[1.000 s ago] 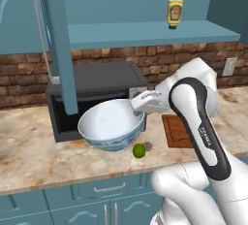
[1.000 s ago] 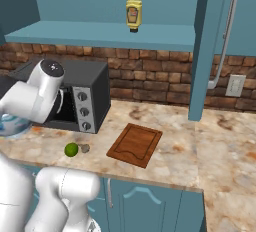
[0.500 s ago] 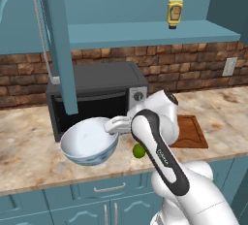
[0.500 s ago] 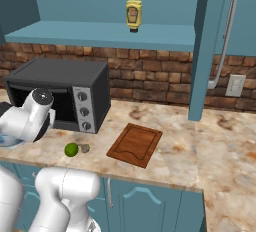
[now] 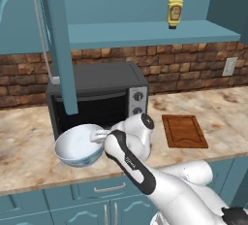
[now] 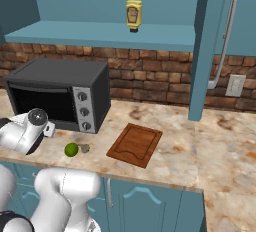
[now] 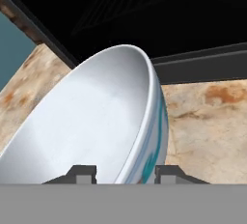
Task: Open the cabinet. Place the bowl and condiment on the counter. Then place the lime and garlic on the cutting board.
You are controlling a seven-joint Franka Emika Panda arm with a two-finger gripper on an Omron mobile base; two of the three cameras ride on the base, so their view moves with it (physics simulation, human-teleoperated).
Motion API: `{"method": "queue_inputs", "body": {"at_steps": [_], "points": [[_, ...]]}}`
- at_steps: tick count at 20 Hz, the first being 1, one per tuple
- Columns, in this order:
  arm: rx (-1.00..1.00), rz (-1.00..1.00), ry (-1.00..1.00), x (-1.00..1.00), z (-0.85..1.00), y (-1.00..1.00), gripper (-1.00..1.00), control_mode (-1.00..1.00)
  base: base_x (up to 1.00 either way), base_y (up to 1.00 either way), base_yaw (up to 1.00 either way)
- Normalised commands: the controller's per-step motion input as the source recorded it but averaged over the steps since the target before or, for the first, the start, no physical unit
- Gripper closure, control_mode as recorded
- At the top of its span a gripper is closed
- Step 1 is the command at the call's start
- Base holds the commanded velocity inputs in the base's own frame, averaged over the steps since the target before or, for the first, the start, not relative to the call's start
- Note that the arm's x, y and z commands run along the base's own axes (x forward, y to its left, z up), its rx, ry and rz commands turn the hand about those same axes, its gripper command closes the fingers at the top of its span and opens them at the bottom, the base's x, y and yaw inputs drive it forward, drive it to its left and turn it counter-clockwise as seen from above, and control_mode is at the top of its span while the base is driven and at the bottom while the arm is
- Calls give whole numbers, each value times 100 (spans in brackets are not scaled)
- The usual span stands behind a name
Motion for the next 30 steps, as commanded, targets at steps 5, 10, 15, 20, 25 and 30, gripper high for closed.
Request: {"method": "queue_inputs", "body": {"at_steps": [5, 10, 15, 20, 25, 30], "points": [[0, -8, 0, 35, -52, 31, 100, -100, 0, 0, 0], [0, -5, 0, 36, -43, 9, 100, -100, 0, 0, 0], [0, -4, 0, -21, 8, 0, -100, -100, 0, 0, 0], [2, -1, 0, -50, 56, -14, -100, -100, 0, 0, 0], [0, -1, 9, -31, 84, -23, -100, -100, 0, 0, 0], [0, 0, 27, -36, 100, -18, -100, -100, 0, 0, 0]]}}
